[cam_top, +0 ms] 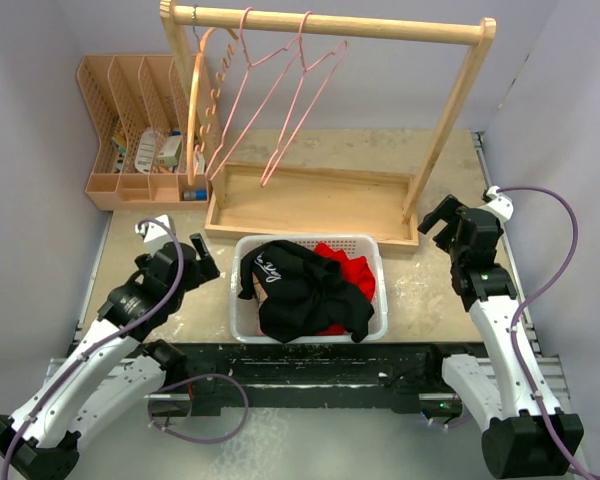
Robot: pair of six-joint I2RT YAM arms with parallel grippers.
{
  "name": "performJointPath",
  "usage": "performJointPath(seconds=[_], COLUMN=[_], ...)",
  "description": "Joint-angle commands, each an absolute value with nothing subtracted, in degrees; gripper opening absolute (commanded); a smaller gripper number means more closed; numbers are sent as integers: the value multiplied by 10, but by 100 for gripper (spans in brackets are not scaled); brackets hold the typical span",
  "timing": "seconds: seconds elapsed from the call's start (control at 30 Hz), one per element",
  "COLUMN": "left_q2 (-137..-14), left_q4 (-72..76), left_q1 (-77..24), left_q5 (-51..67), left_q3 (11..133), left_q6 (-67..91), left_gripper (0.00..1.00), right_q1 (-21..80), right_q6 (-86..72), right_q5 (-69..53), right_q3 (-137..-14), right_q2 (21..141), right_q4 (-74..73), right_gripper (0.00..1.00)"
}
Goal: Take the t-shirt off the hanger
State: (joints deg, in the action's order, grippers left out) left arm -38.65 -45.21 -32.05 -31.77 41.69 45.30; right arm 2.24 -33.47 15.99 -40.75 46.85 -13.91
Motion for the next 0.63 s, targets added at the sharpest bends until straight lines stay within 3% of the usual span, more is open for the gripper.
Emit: performJointPath(seconds=[0.0,0.6], left_q2=[-361,-345], left_q4=[-441,-449], left_q1=[-322,-322], left_q5=[-330,-342], left_q3=[410,408], left_q6=[464,457], left_gripper=[99,99], right_q1=[23,23], right_q6=[-340,-339], right_q5=[177,174], right_q3=[-404,-405], right_q2=[466,462], right_q4=[-131,-133], right_gripper=[100,100])
